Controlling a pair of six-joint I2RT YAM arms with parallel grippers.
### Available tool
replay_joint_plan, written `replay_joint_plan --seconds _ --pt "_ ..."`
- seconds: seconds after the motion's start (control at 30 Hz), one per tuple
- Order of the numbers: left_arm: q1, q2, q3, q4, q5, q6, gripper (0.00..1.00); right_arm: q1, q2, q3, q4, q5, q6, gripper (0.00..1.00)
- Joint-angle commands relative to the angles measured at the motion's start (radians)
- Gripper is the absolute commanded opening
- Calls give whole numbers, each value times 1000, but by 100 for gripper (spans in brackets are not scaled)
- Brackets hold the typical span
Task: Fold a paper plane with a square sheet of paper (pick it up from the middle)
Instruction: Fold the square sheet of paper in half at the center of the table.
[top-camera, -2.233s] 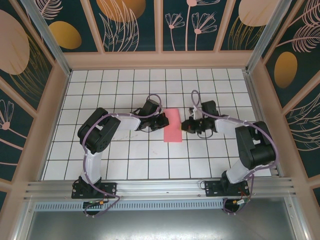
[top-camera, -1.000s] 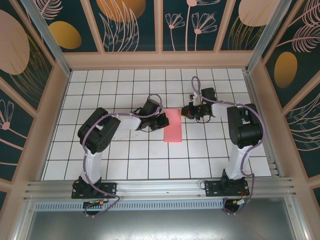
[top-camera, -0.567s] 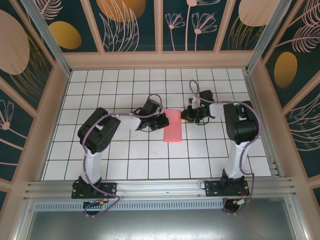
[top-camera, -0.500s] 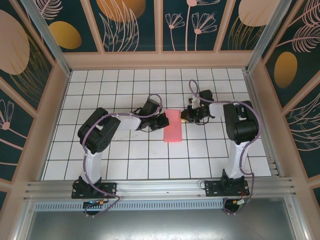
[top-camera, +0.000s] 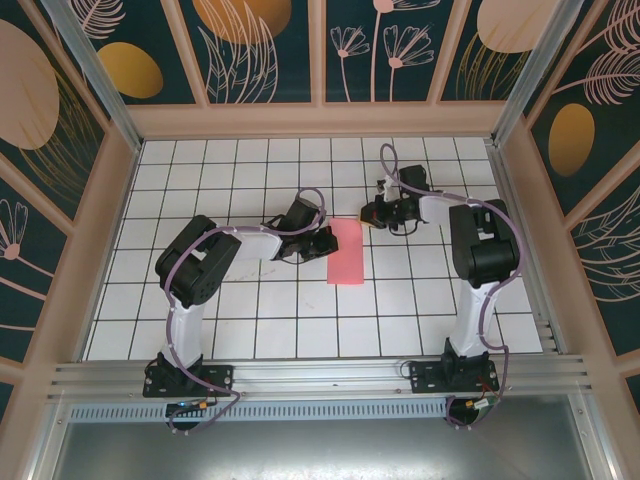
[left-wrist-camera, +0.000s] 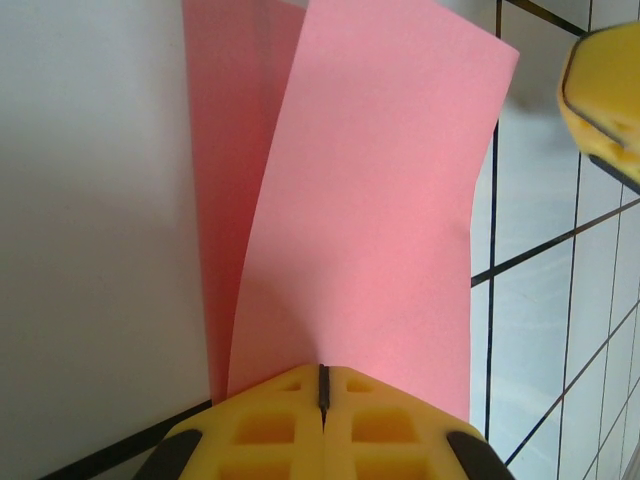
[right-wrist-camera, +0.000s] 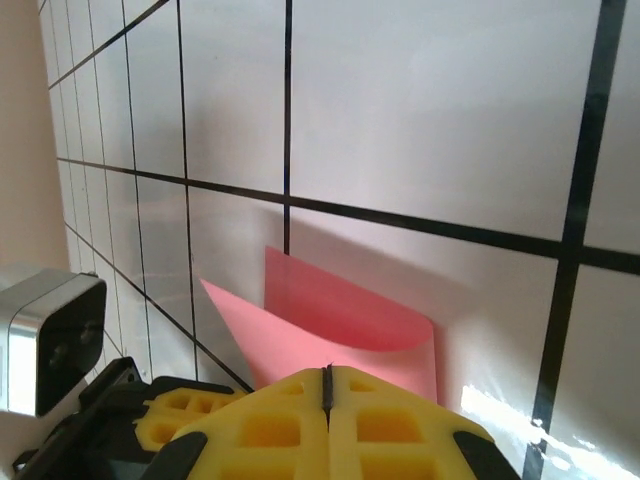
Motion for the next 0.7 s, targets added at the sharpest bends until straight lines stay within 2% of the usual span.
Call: replay_joint_plan --seconds 0.0,0.33,0.67 --pt "-3 47 -17 -149 -41 24 0 5 55 28 -31 38 5 4" --pt "-3 43 -27 -162 -49 45 0 28 73 2 -50 203 23 4" --pt "-4 18 -70 -175 -49 106 0 26 -90 -17 -3 73 87 5"
